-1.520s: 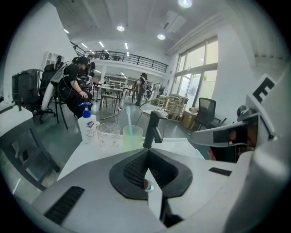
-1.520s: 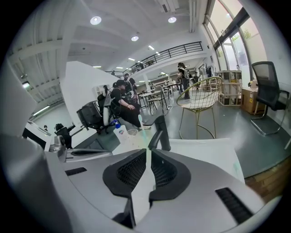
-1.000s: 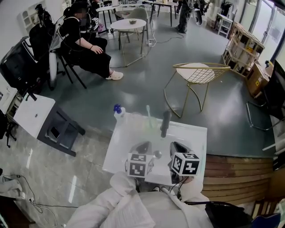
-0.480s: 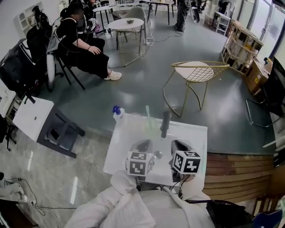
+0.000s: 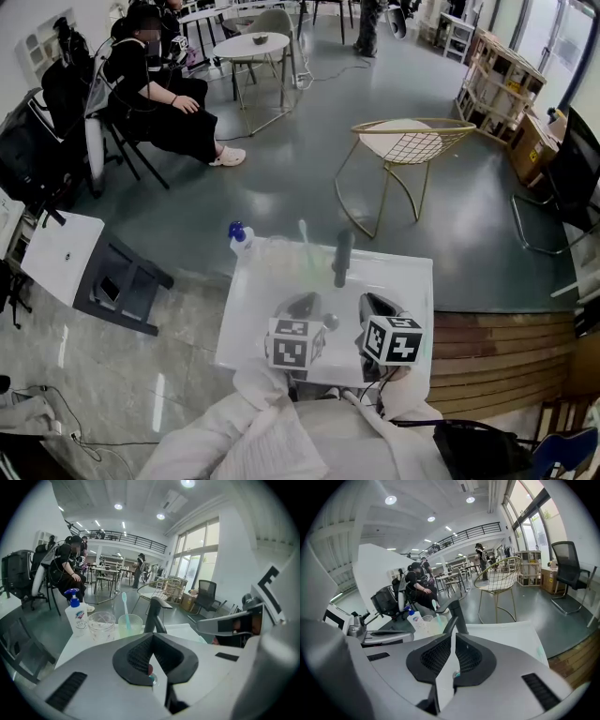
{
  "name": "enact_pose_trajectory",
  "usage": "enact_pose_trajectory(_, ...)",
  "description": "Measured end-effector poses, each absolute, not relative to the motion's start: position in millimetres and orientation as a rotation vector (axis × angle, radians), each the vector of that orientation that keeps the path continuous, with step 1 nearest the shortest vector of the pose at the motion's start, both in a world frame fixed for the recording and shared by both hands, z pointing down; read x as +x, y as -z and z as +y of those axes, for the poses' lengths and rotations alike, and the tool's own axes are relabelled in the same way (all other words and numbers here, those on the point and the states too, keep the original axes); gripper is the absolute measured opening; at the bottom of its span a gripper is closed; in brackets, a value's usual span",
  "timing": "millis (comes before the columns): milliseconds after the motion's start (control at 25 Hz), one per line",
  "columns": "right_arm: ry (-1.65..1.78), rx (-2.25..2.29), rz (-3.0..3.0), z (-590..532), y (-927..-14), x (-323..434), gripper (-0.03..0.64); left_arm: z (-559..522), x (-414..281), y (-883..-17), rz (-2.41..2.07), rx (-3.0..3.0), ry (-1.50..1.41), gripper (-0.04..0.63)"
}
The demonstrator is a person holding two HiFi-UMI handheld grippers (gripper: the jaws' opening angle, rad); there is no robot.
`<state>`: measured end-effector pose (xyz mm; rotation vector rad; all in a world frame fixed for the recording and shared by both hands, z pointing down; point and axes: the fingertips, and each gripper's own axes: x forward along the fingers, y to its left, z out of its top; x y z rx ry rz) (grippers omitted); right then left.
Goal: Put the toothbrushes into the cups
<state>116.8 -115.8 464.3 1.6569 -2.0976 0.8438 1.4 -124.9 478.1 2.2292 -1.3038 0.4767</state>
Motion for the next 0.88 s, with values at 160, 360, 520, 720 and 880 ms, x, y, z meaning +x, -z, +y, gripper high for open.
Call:
enact_pose_trajectory(160, -0.863, 1.698, -2.063, -111.4, -468.4, 130.7, 0.043, -123.8, 18.6, -481.4, -1.242, 2.255, -0.494, -0.002)
enact_pose_trajectory(360, -0.903, 1.784, -2.004, -101.2, -471.4, 157.8, 0.038, -120.6, 51.6, -485.3, -1.133, 2.315, -0.534, -0.002)
enact_pose_trajectory(520, -0.927, 1.865, -1.942, -90.4, -471.6, 185.6, 0.038, -116.8, 84.8, -485.1, -1.033, 2.375, -0.562, -0.002)
enact_pose_trajectory(720, -0.961, 1.981, -1.845, -70.9, -471.4, 218.5, 0.038, -108.3, 121.3, -485.8, -0.900, 2.437, -0.596, -0.002)
enact_pose_trajectory(880, -0.985, 2.047, -1.789, -58.6, -472.5, 241.6, 0.038, -102.6, 147.1, -487.7, -0.821, 2.464, -0.620, -0.002)
